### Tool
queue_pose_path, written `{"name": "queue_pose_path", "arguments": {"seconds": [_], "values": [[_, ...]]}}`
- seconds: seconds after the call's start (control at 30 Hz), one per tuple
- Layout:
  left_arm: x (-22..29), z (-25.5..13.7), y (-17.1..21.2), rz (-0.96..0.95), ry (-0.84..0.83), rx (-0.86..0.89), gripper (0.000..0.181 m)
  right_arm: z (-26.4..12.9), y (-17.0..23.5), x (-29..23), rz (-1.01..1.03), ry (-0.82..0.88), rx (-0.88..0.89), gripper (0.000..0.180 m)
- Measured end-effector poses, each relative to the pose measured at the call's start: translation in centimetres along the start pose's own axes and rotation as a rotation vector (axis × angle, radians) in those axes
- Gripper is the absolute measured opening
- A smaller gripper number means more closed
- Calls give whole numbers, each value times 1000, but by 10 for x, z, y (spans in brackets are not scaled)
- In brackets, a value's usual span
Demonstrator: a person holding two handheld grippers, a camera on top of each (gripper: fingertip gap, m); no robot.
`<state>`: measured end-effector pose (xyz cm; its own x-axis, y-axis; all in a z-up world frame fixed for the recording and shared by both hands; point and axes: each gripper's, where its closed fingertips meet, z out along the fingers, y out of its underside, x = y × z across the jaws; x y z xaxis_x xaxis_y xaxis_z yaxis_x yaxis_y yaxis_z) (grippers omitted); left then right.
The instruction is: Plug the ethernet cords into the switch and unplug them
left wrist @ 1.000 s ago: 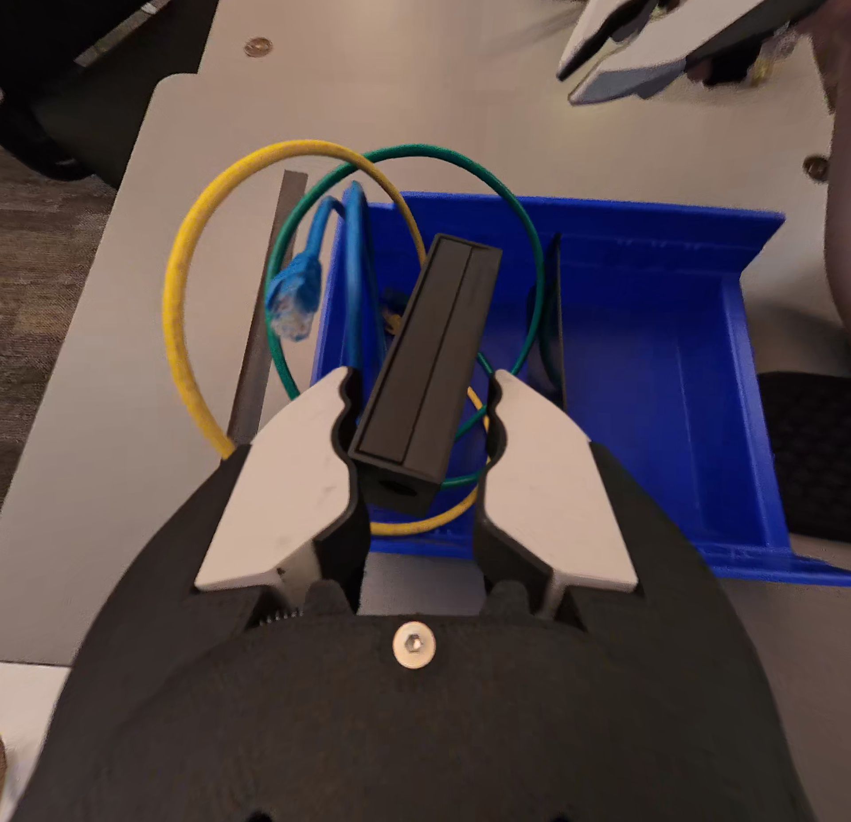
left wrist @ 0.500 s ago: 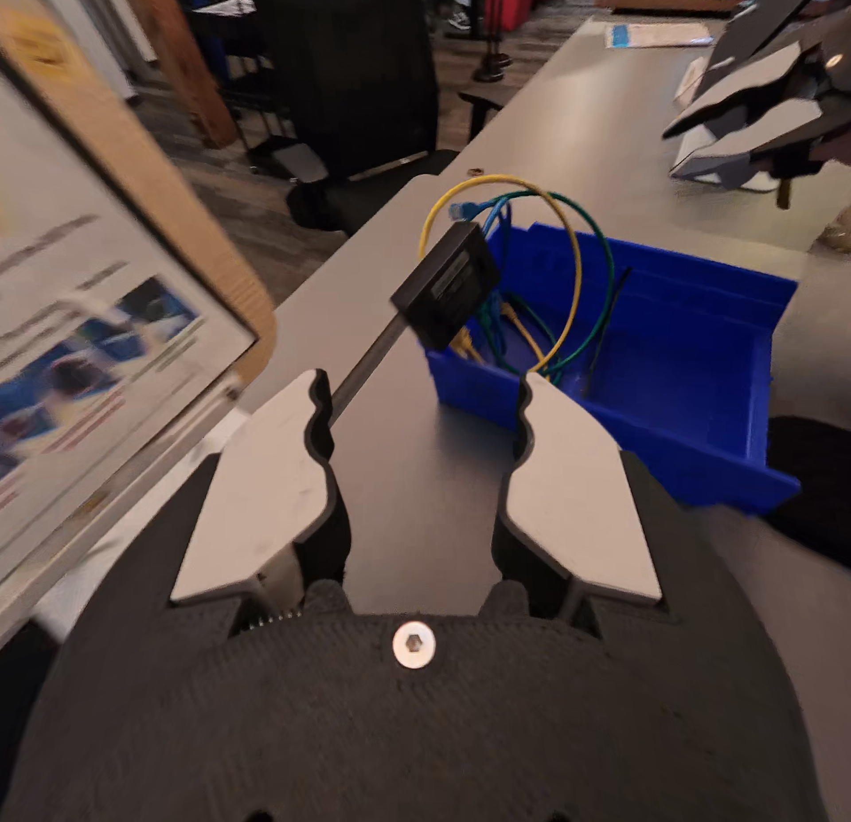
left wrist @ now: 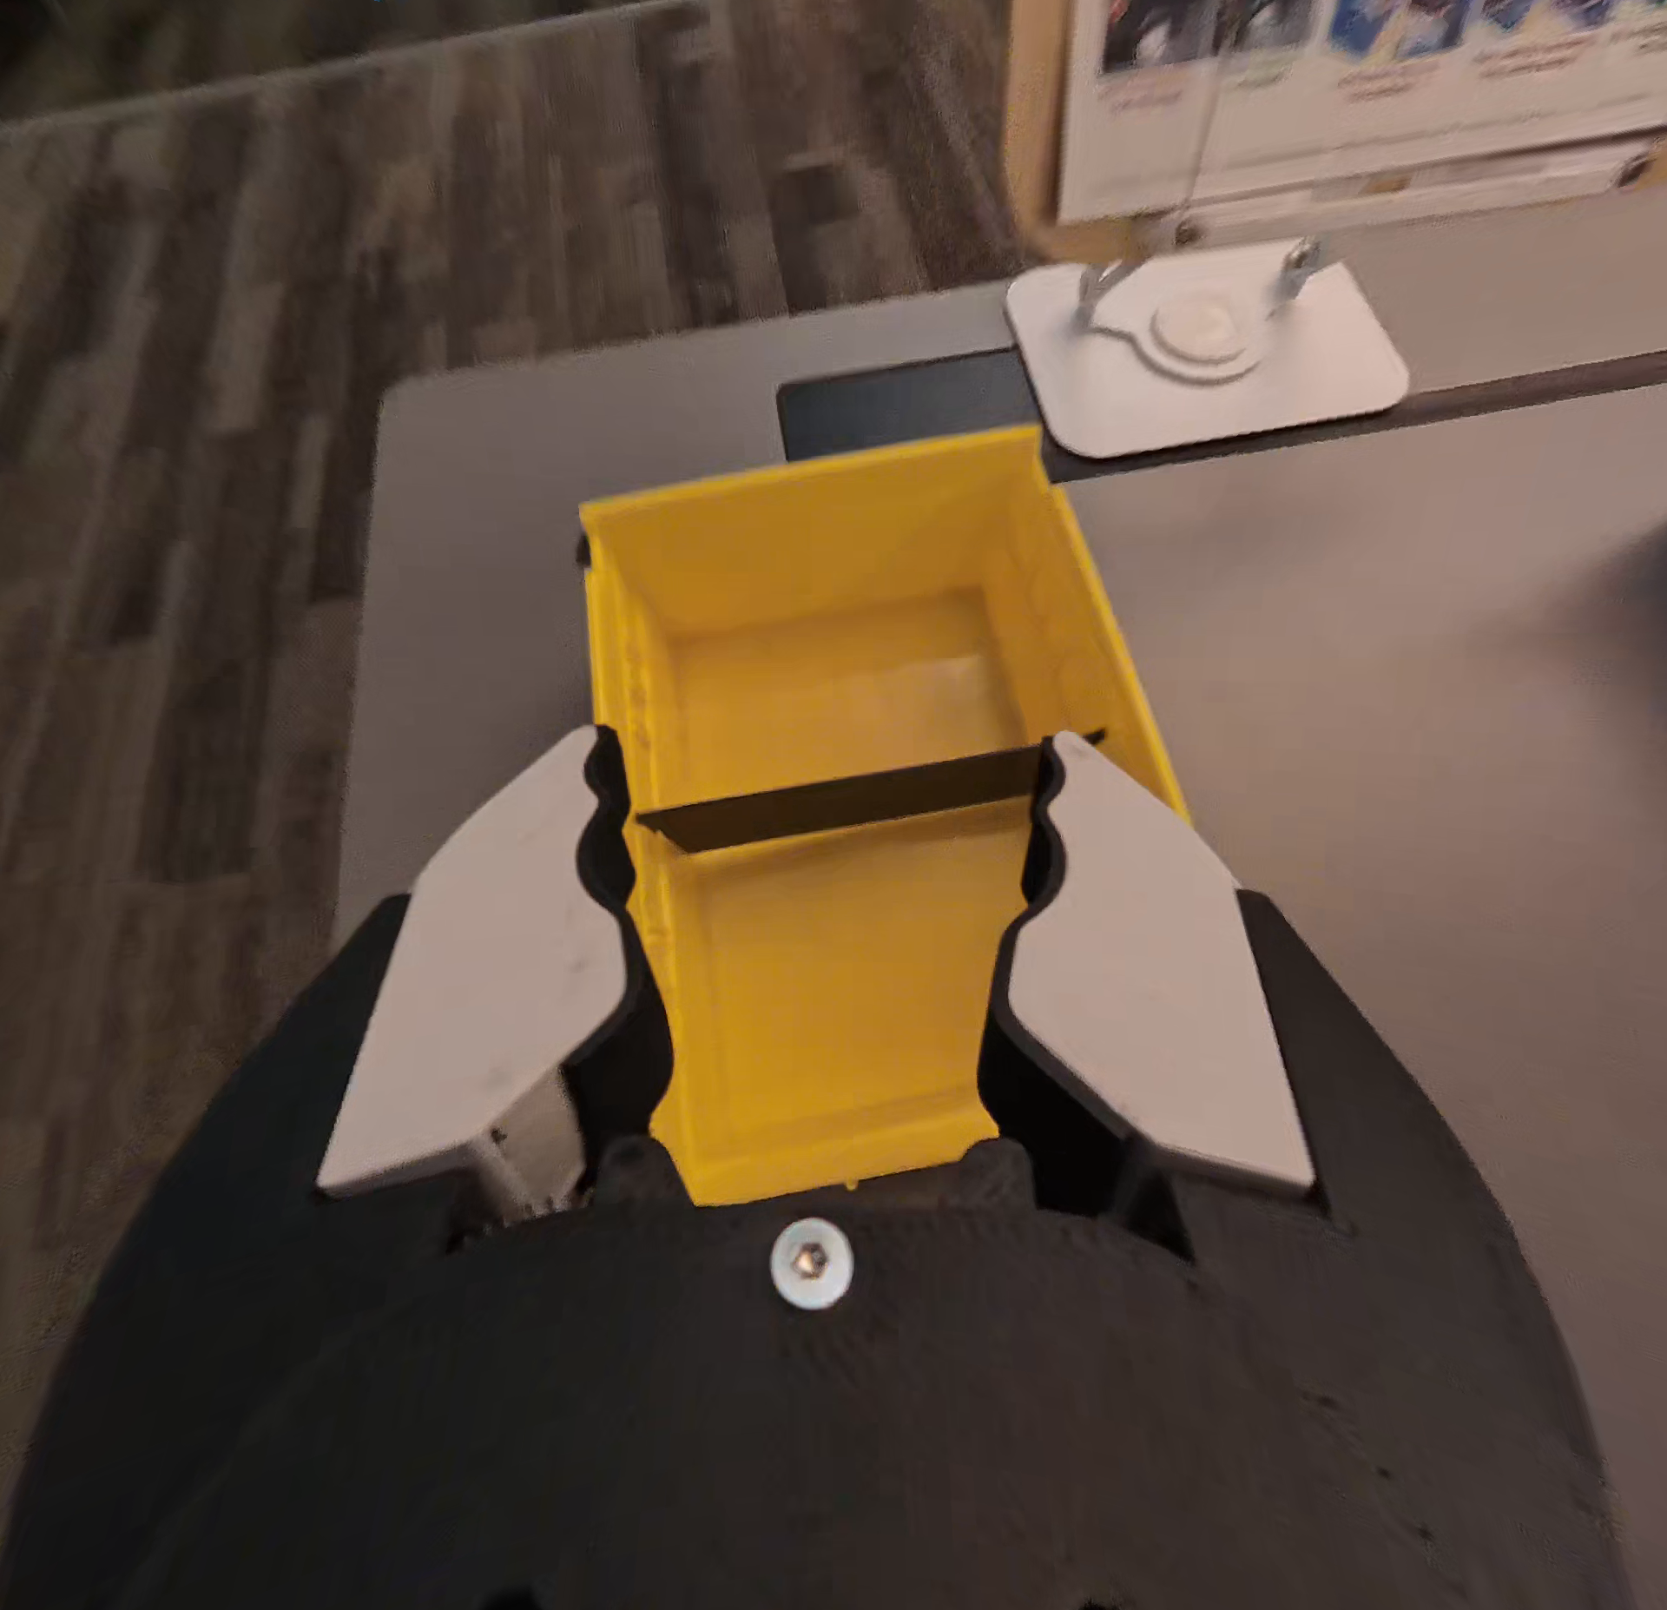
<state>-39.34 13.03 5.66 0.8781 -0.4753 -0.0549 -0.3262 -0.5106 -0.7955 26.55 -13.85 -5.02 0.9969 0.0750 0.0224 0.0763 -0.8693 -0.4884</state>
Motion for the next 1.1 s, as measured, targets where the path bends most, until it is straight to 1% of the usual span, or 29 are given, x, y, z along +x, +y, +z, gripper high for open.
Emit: {"name": "queue_pose_path", "arguments": {"seconds": [0.07, 0.1, 0.17, 0.2, 0.23, 0.27, 0.3, 0.33, 0.4, 0.43, 0.5, 0.53, 0.6, 0.63, 0.67, 0.7, 0.77, 0.83, 0.9, 0.97, 1.1], "values": [[-8, 22, 30, -25, 59, -58, 83, 12, 6, -5, 77, -24, -39, 61], [-17, 30, 43, -30, 51, -137, 84, 17, 8, -2, 116, -5, -55, 60], [-45, 38, 59, -67, -54, -253, 92, 26, 13, 9, 212, 64, -54, 59], [-51, 41, 64, -73, -69, -272, 89, 30, 15, 10, 258, 70, -47, 57], [-50, 46, 70, -81, -40, -287, 83, 35, 19, 8, 290, 51, -58, 55], [-50, 52, 77, -92, -8, -316, 87, 39, 26, 6, 308, 38, -99, 55], [-56, 57, 86, -104, -14, -357, 91, 44, 36, 7, 317, 40, -158, 55], [-65, 61, 96, -115, -46, -405, 91, 47, 44, 5, 323, 26, -204, 58], [-81, 66, 116, -134, -91, -494, 91, 53, 50, -5, 347, -59, -225, 47], [-86, 68, 124, -145, -94, -522, 88, 54, 50, -10, 362, -105, -229, 38], [-86, 70, 140, -188, -45, -577, 72, 55, 48, -23, 391, -206, -224, 16], [-84, 71, 149, -215, -15, -613, 69, 55, 47, -24, 396, -219, -231, 11], [-78, 72, 168, -255, 52, -693, 48, 56, 48, -24, 379, -212, -245, 11], [-69, 73, 170, -283, 118, -706, 40, 57, 48, -24, 375, -211, -254, 12], [-60, 74, 168, -316, 183, -696, 21, 59, 48, -25, 378, -214, -266, 13], [-58, 74, 167, -326, 199, -697, 14, 62, 48, -26, 383, -218, -279, 15], [-59, 75, 168, -272, 170, -710, 10, 64, 49, -26, 359, -186, -313, 13], [-61, 76, 173, -167, 119, -745, 7, 64, 53, -21, 267, -101, -361, 8], [-59, 79, 185, -76, 95, -832, 5, 65, 51, -28, 238, -97, -382, 9], [-47, 81, 185, -80, 142, -852, 3, 68, 46, -41, 200, -103, -390, 10], [-21, 81, 185, 39, 206, -888, 7, 76, 28, -71, 182, -107, -402, 10]]}}
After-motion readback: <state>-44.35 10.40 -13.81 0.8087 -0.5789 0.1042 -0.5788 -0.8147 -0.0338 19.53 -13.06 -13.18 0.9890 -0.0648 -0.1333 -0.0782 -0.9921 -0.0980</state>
